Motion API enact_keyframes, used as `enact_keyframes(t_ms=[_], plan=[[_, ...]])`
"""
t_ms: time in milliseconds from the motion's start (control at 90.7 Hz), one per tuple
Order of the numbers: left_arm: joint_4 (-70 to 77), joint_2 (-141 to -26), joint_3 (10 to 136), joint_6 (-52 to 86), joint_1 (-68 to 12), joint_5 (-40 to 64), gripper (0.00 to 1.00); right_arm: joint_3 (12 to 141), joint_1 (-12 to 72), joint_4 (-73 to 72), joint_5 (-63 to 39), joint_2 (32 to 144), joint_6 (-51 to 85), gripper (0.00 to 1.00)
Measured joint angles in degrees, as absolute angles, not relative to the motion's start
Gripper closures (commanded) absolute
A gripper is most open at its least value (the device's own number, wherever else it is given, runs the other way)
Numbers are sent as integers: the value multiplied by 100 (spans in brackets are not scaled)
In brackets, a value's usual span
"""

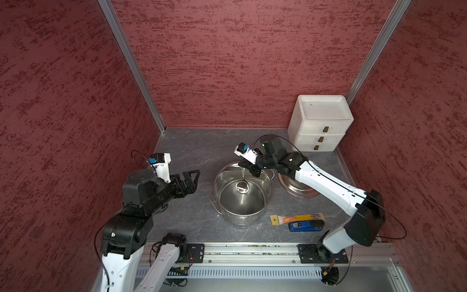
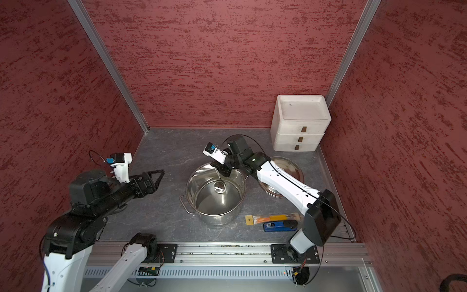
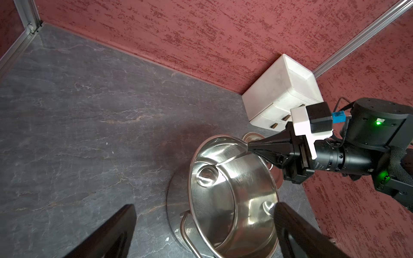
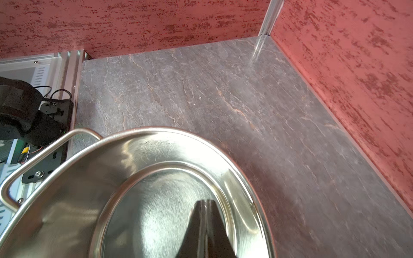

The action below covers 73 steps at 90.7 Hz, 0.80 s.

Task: Stir the soup with a spoon
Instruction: Stir the soup in the pan with a stick.

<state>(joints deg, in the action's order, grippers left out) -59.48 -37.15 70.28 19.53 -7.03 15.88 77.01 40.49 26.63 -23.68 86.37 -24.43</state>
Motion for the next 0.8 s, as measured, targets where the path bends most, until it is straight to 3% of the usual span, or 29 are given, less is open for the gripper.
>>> enact_keyframes(t_ms=[485,639,804], plan=[[-5395,-3981,7028,1702,-703,1953,0,6272,4117,3352,-2397,6285,-2036,100],[-5349,-3955,7011,1702,-703,1951,0,6305,4580,3374,-2475,6180,-1835,100],[-5349,-3881,7006,1699,-703,1949,0,6777,5164,3310,-2530,6864,-1780,100]])
